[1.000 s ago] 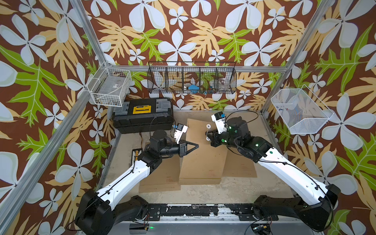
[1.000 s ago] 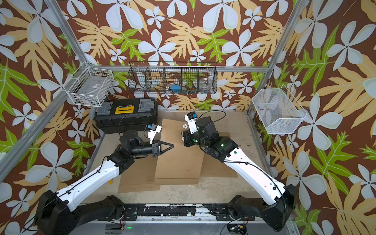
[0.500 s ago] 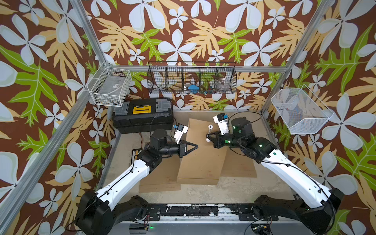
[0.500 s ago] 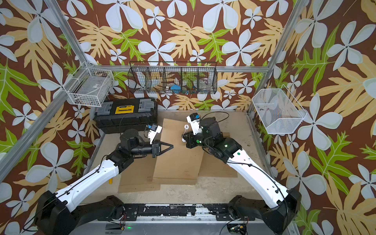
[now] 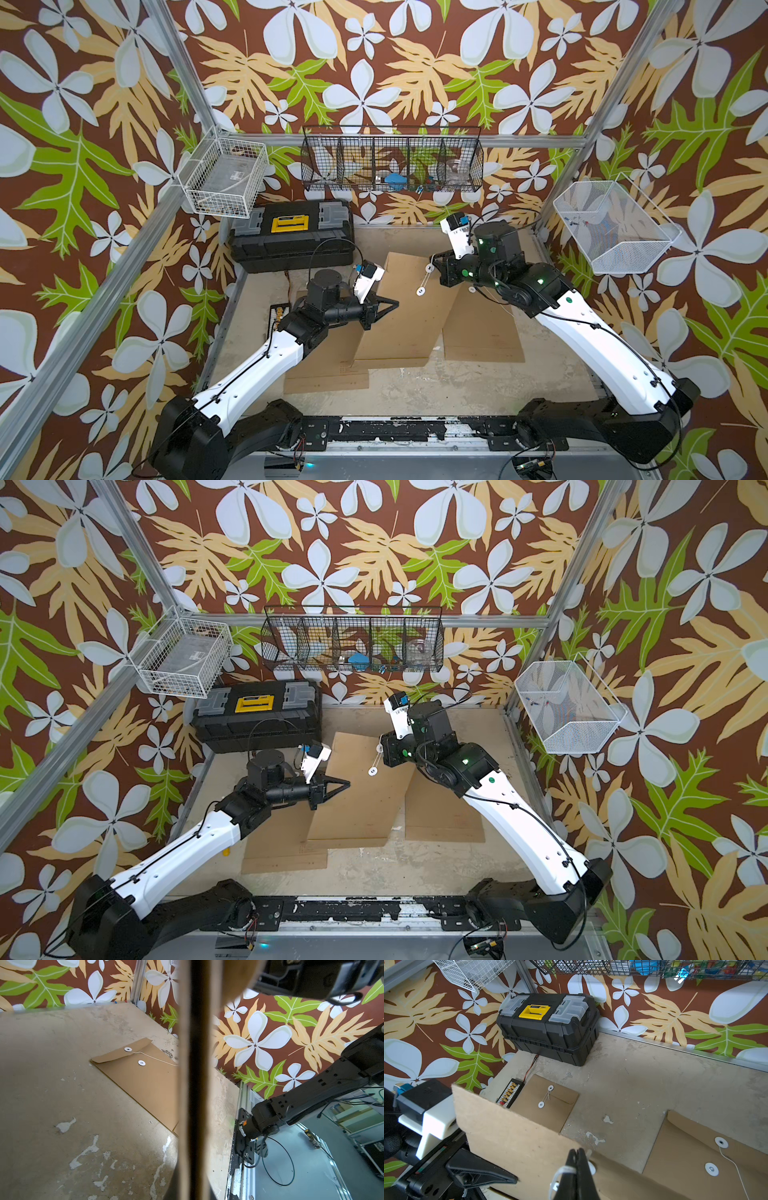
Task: Close the mouth of the file bag
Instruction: Close the file bag.
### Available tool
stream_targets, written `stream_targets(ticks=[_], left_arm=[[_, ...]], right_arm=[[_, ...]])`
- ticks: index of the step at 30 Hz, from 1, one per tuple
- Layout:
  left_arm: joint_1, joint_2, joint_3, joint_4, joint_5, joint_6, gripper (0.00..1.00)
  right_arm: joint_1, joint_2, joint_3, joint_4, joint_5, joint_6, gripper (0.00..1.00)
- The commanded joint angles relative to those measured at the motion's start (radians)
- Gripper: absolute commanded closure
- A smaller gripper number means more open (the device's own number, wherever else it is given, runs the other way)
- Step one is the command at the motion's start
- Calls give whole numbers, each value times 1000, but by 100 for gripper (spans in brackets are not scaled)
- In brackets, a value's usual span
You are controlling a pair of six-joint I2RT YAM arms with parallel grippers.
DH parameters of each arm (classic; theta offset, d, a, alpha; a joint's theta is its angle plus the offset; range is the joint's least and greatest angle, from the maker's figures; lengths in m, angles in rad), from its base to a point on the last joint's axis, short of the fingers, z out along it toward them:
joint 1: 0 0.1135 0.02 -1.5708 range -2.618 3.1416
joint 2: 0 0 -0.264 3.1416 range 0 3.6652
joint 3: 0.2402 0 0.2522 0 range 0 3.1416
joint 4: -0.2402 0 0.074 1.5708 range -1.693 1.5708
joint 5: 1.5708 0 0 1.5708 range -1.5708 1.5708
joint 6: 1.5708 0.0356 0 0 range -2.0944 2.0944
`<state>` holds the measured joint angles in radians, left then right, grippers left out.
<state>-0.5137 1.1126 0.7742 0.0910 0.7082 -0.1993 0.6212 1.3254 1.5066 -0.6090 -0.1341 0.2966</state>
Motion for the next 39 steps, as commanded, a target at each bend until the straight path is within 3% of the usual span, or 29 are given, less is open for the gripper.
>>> stream_targets(ticks=[1, 16, 24, 29, 39], left_arm=[[-2, -4, -8, 17, -25, 73, 100], [-16, -35, -42, 23, 10, 52, 100], [-22, -4, -38, 35, 13, 16, 100], [-22, -5, -30, 37, -13, -1, 100], [-22, -18, -8, 58, -18, -16, 100]], right_arm=[[0, 9, 35, -21, 22, -29, 100], [9, 78, 195, -88, 42, -44, 100], [152, 145, 260, -86, 68, -24, 100], [190, 144, 225, -66, 59, 0, 100], [198, 78, 8, 42, -20, 83, 100]])
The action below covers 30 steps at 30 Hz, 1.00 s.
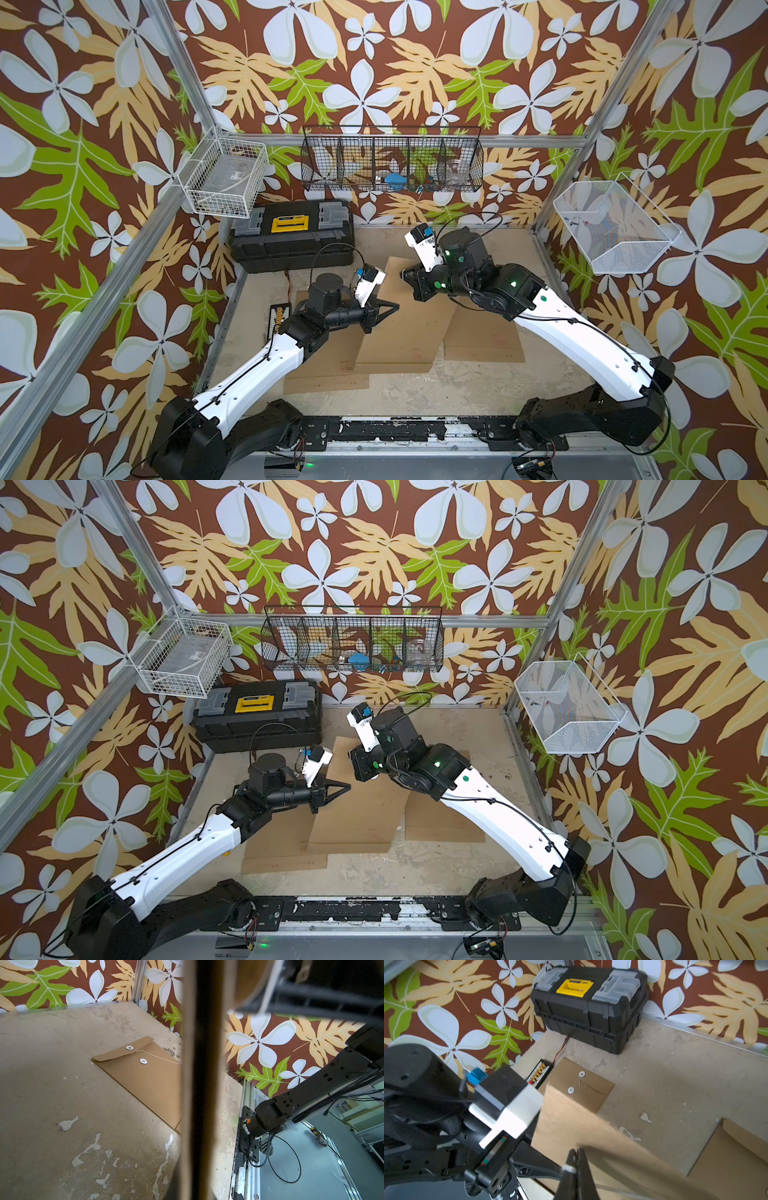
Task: Close the mouth of the file bag
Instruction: Close the file bag.
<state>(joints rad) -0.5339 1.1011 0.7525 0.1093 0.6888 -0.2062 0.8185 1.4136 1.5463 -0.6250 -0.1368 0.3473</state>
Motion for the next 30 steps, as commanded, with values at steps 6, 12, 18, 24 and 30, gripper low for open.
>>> stream_targets(ticks=[6, 12, 18, 24, 30], left_arm=[[0, -23, 37, 11, -23, 4, 100], [2, -31, 54, 10, -37, -10, 100], [2, -40, 61, 15, -35, -22, 100], [2, -43, 64, 15, 8, -37, 100], [1, -57, 67, -19, 20, -19, 100]], right_arm=[[-40, -71, -148, 94, -79, 60, 100], [-80, -137, -282, 139, -173, 109, 100], [-155, -167, -330, 138, -211, 107, 100], [-177, -158, -287, 105, -172, 71, 100], [-218, -148, -250, 69, -167, 32, 100]])
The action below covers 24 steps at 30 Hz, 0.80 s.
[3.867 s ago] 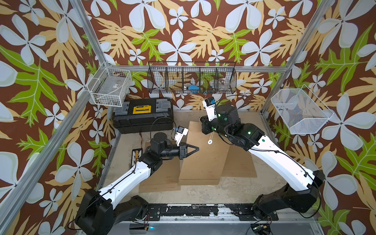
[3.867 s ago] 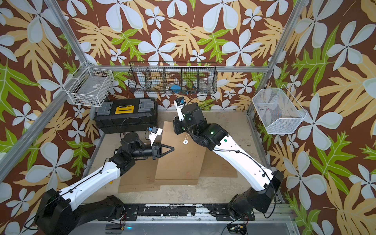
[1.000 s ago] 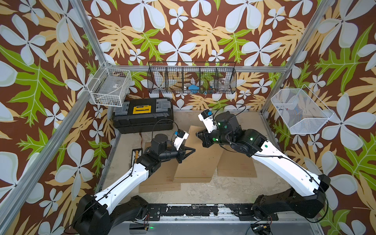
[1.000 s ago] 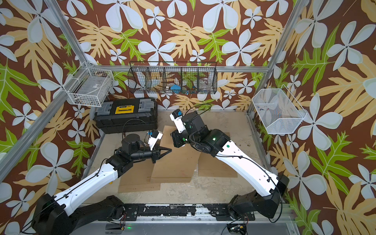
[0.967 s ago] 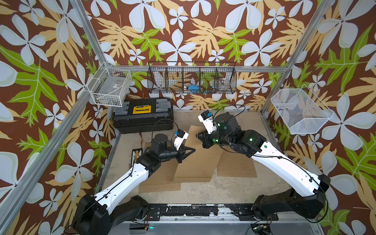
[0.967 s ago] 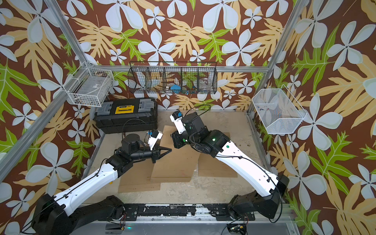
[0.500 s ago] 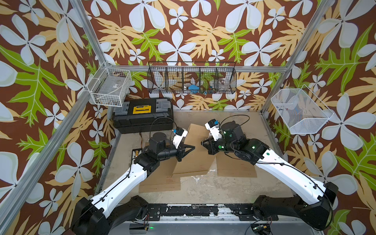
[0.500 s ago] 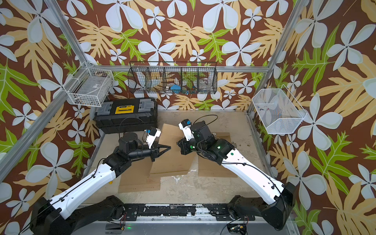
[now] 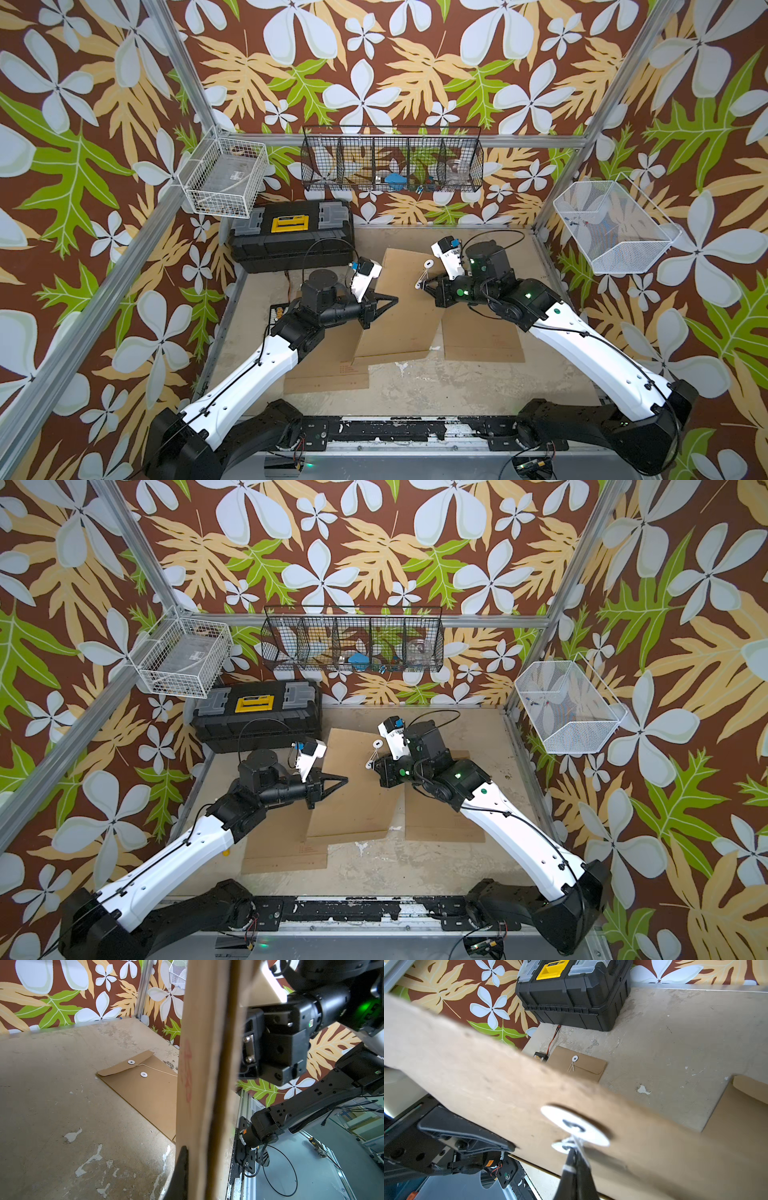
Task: Close the mouth of the file bag
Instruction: Close the file bag.
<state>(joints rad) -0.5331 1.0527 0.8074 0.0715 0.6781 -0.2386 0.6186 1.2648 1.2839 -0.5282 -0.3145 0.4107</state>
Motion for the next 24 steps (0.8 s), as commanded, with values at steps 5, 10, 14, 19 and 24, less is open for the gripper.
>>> stream_targets(ticks=[5, 10, 14, 19, 24], left_arm=[[12, -16, 9, -8, 20, 27, 100], [18, -23, 4, -13, 26, 40, 100], [18, -30, -11, -18, 25, 57, 100], [18, -30, -19, -31, 23, 69, 100], [18, -32, -28, -35, 24, 73, 100]], right_arm=[[-67, -9, 32, -62, -31, -54, 100], [-119, -15, 40, -90, -36, -75, 100], [-173, -17, 74, -101, -61, -85, 100], [-184, 8, 135, -116, -64, -98, 100], [-183, 36, 186, -130, 12, -103, 100]])
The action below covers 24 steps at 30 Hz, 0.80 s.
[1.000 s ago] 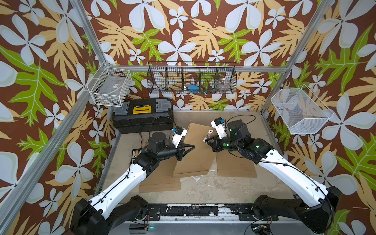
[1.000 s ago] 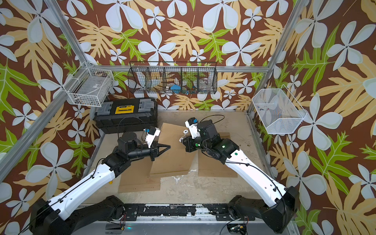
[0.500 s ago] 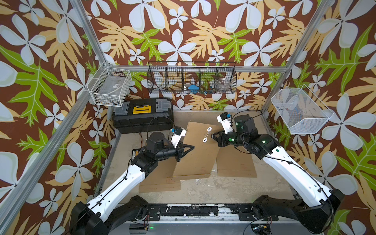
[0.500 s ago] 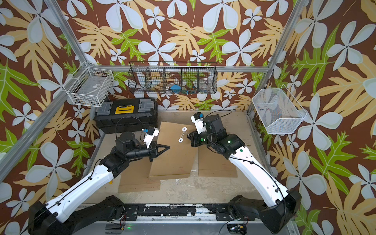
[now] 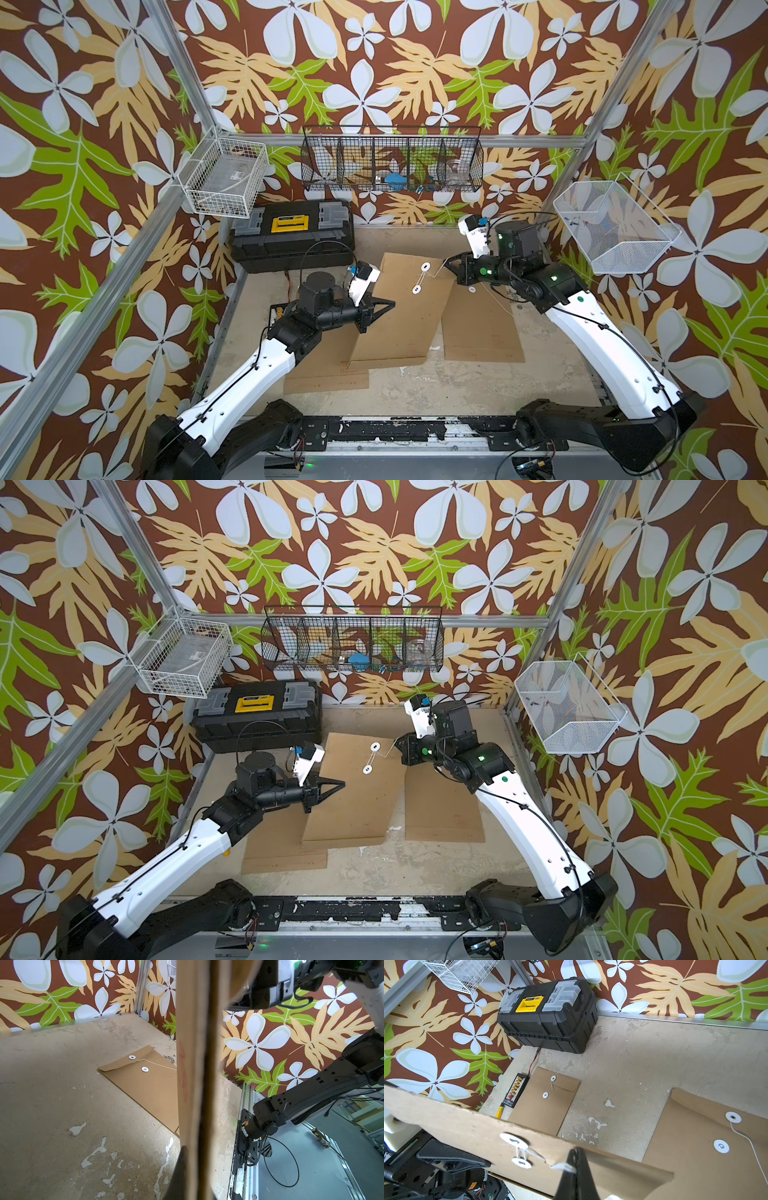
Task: Close the mouth of the file bag
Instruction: Close the file bag.
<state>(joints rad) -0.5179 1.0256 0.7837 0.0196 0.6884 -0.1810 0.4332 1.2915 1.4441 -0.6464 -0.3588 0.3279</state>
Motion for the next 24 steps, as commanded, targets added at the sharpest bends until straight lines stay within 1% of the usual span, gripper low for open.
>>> stream_targets(ticks=[1, 3, 5, 11, 13, 17, 19, 21, 24], left_arm=[[2, -4, -7, 16, 17, 14, 100], [2, -7, -14, 17, 20, 10, 100], [2, -11, -22, 19, 21, 8, 100], [2, -18, -27, 25, 24, -4, 100], [2, -21, -27, 29, 27, -9, 100], [1, -9, -30, 36, 31, -18, 100], [0, 0, -32, 36, 24, -27, 100], [1, 11, -29, 39, 16, -47, 100], [2, 17, -30, 53, 0, -84, 100]], right_arm=[[2, 19, 49, -25, 91, -28, 100], [2, 33, 81, -38, 143, -39, 100], [1, 49, 118, -48, 168, -47, 100], [12, 93, 157, -43, 161, -48, 100], [23, 106, 166, -39, 178, -50, 100], [84, 143, 223, -42, 239, -58, 100], [133, 168, 266, -49, 273, -63, 100], [196, 199, 311, -69, 331, -73, 100], [268, 225, 345, -91, 407, -82, 100]])
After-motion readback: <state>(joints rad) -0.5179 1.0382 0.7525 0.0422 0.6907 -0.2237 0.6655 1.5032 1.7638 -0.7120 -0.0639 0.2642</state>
